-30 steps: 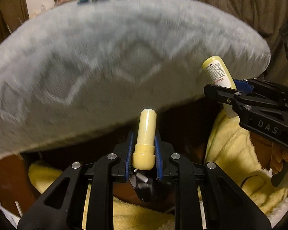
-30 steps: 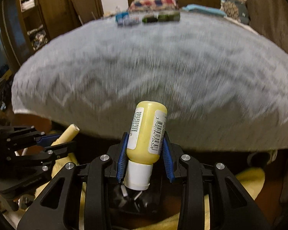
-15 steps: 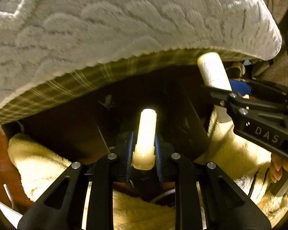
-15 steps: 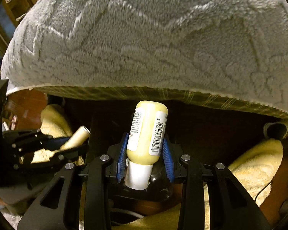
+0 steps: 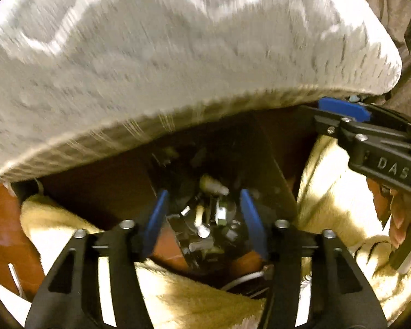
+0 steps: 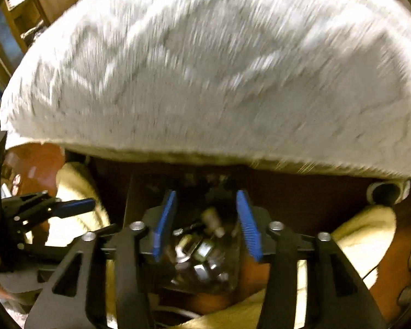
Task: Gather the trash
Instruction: 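Open both tools to drop the yellow items into the bin, then raise both open tools back over the remaining items on the bed, then grasp the crumpled blue cloth with the left tool while the right tool grasps the green bottle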
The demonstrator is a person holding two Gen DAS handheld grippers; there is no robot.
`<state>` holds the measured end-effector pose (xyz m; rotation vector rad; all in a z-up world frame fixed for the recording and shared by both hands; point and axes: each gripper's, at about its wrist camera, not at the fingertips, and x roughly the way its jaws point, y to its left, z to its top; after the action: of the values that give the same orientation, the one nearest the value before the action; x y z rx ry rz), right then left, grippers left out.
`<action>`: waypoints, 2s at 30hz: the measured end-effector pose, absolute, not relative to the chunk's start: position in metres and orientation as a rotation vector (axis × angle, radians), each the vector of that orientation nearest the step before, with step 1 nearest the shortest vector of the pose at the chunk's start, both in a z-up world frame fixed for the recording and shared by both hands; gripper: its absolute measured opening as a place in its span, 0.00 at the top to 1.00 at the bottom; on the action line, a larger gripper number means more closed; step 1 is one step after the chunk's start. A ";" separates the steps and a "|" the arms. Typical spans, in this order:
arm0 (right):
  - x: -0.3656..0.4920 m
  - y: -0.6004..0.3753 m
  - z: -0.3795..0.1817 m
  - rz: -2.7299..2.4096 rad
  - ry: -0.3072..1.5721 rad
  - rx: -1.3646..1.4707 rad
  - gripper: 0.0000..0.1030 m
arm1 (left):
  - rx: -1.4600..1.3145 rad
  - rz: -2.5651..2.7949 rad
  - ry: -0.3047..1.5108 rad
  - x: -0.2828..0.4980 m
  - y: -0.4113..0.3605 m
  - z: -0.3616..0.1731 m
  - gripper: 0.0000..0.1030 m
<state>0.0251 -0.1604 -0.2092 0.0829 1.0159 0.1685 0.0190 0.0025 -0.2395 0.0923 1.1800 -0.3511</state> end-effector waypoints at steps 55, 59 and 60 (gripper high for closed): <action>0.352 -0.178 -0.090 -0.056 0.841 0.223 0.11 | 0.041 -0.258 0.814 0.303 -0.008 -0.087 0.58; 0.359 -0.179 -0.100 -0.035 0.883 0.243 0.29 | 0.057 -0.265 0.832 0.307 -0.012 -0.089 0.66; 0.358 -0.180 -0.099 -0.032 0.880 0.246 0.32 | 0.059 -0.267 0.835 0.307 -0.012 -0.089 0.69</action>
<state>0.3585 -0.1796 -0.0992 0.2458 0.8804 -0.0317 0.3072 -0.0123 -0.0888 0.0593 0.8350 -0.2671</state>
